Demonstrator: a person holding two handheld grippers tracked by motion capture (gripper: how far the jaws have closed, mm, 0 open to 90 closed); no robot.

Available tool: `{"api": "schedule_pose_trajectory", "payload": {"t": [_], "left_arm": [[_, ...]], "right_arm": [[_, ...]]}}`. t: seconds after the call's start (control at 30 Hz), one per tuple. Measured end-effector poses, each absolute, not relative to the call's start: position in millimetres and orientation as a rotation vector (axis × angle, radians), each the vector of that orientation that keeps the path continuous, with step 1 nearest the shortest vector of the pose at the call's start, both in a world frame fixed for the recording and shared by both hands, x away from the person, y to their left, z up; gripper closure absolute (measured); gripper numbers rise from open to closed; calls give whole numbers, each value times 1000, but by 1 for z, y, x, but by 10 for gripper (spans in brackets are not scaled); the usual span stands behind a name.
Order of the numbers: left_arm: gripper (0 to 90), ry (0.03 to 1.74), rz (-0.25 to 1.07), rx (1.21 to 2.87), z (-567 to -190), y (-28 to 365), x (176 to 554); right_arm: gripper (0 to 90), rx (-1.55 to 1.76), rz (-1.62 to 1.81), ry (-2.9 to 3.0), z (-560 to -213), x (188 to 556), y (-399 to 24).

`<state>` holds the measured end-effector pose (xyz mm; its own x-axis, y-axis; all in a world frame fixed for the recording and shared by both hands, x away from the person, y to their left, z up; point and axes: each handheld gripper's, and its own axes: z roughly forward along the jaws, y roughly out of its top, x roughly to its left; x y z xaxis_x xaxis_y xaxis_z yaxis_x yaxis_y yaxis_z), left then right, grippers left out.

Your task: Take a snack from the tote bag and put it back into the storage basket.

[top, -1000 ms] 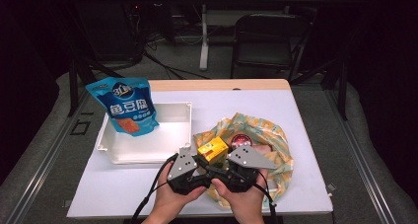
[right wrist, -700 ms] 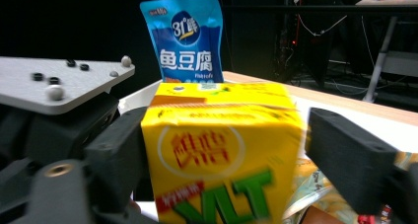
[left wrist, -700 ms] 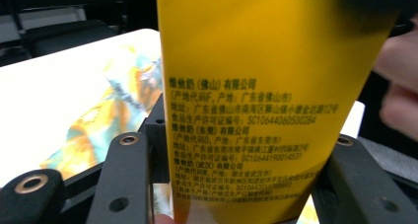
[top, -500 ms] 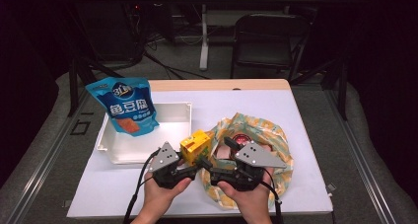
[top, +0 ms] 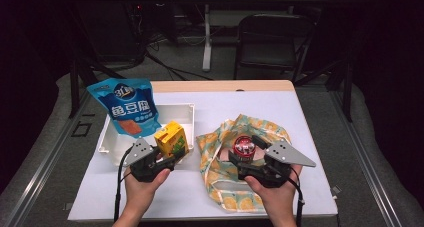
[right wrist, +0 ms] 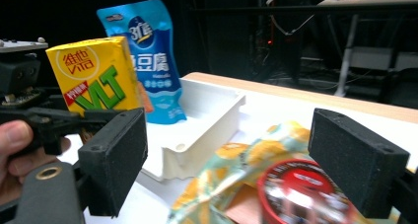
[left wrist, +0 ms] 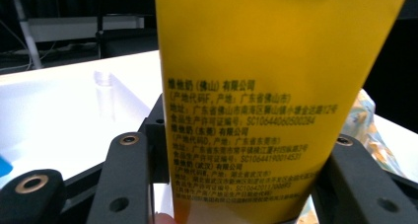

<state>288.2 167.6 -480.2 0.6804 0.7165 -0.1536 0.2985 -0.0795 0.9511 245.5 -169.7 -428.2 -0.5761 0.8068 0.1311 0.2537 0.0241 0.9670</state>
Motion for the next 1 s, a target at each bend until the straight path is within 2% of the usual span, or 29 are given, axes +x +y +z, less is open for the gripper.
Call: {"api": "schedule_pose_trajectory", "payload": {"t": [0.57,1.0], "left_arm": [[516,961,409,1629,-502,192,310],[514,1037,411,1632,-522,196,345]], "right_arm": [[170,1229,1450,1811,-476,244,-241],[190,1267,1461,1781,-481,246,-252]]}}
